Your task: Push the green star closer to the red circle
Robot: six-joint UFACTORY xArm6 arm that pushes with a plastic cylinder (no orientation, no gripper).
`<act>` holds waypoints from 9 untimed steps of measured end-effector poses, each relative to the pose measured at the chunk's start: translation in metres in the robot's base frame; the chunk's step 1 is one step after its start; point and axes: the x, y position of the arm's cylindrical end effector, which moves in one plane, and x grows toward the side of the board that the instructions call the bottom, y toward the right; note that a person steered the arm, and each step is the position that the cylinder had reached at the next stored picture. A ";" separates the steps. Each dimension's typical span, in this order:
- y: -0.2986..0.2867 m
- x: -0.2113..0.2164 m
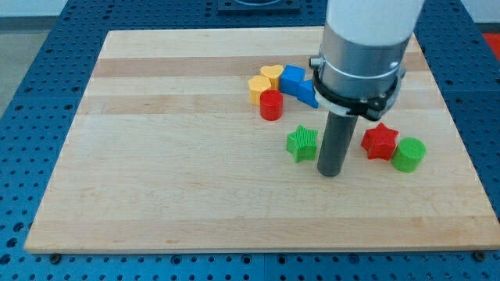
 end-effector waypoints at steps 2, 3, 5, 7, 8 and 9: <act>-0.029 0.000; -0.029 -0.010; -0.029 -0.036; -0.029 -0.049; -0.030 -0.058; -0.030 -0.063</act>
